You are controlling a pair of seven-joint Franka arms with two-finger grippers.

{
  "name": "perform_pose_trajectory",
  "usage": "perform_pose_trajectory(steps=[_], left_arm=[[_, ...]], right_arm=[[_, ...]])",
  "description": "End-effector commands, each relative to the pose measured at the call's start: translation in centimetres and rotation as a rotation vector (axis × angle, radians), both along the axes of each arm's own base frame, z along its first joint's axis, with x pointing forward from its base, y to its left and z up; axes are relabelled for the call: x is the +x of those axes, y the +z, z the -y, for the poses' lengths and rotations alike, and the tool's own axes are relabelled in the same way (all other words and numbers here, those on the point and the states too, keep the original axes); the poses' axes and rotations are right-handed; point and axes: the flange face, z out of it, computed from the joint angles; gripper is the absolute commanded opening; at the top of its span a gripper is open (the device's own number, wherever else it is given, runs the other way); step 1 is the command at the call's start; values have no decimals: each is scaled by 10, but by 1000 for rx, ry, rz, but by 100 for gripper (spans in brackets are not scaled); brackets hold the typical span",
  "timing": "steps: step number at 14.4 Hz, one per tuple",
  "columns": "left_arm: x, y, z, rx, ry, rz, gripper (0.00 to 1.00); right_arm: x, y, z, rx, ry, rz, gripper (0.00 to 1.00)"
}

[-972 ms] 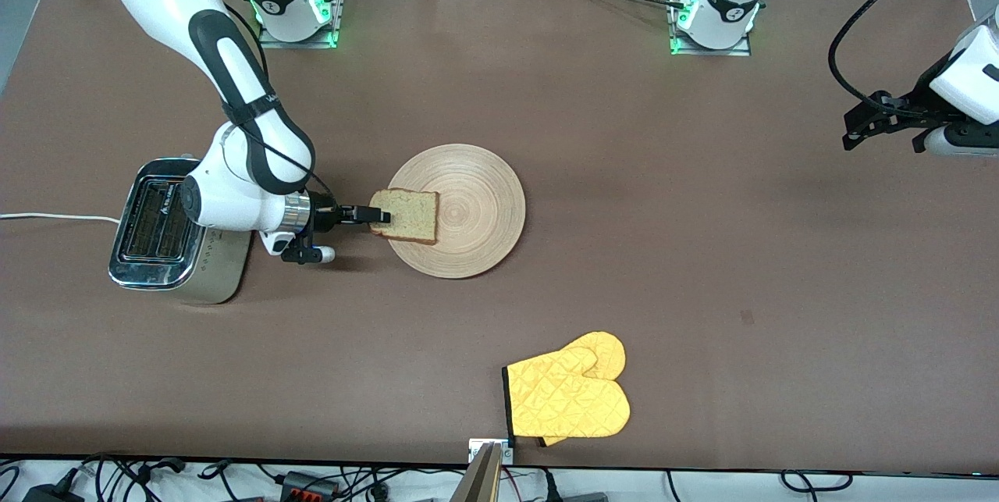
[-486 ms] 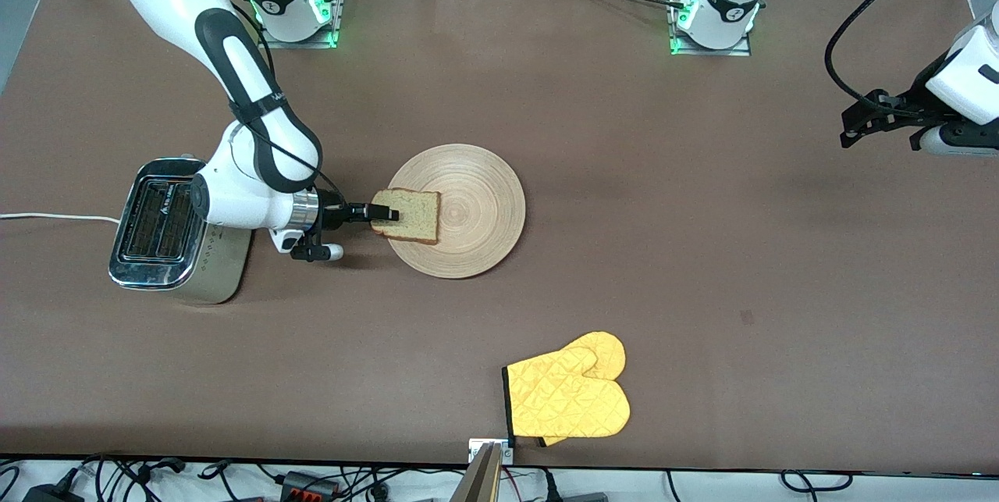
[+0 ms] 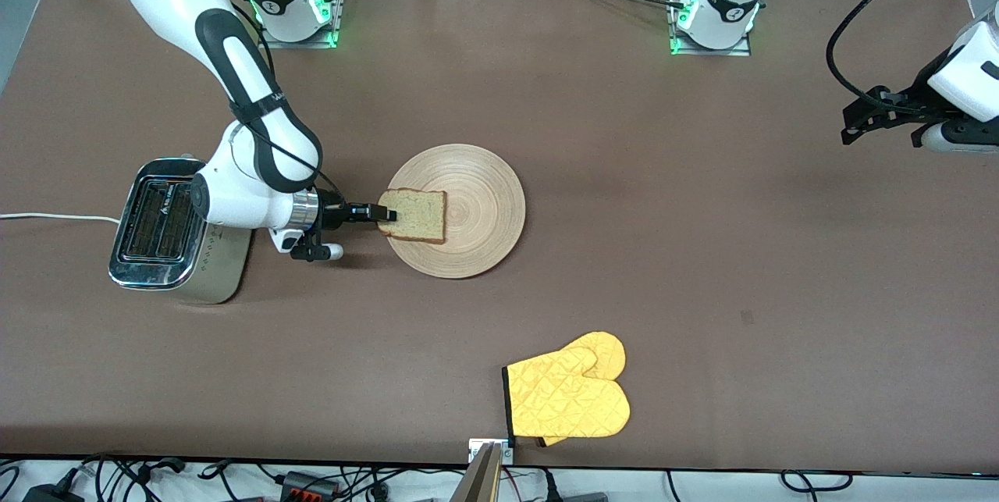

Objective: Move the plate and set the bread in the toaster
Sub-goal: 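Close the right gripper on the bread crust and lift it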

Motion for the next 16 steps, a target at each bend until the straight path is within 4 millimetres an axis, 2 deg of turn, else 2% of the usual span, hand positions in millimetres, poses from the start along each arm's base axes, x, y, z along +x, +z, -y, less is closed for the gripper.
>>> perform_pose_trajectory(steps=[1, 5, 9, 11, 14, 16], left_arm=[[4, 3, -1, 5, 7, -8, 100], [5, 5, -1, 5, 7, -5, 100], [5, 5, -1, 5, 7, -5, 100], [5, 5, -1, 5, 7, -5, 100], [5, 4, -1, 7, 7, -5, 100], [5, 5, -1, 7, 7, -3, 100]], right_arm=[[-3, 1, -1, 14, 4, 29, 19], [-3, 1, 1, 11, 0, 32, 1], [7, 14, 11, 18, -16, 53, 0], [22, 34, 19, 16, -23, 99, 0], [33, 60, 34, 4, -28, 150, 0], [39, 83, 44, -65, 44, 211, 0]])
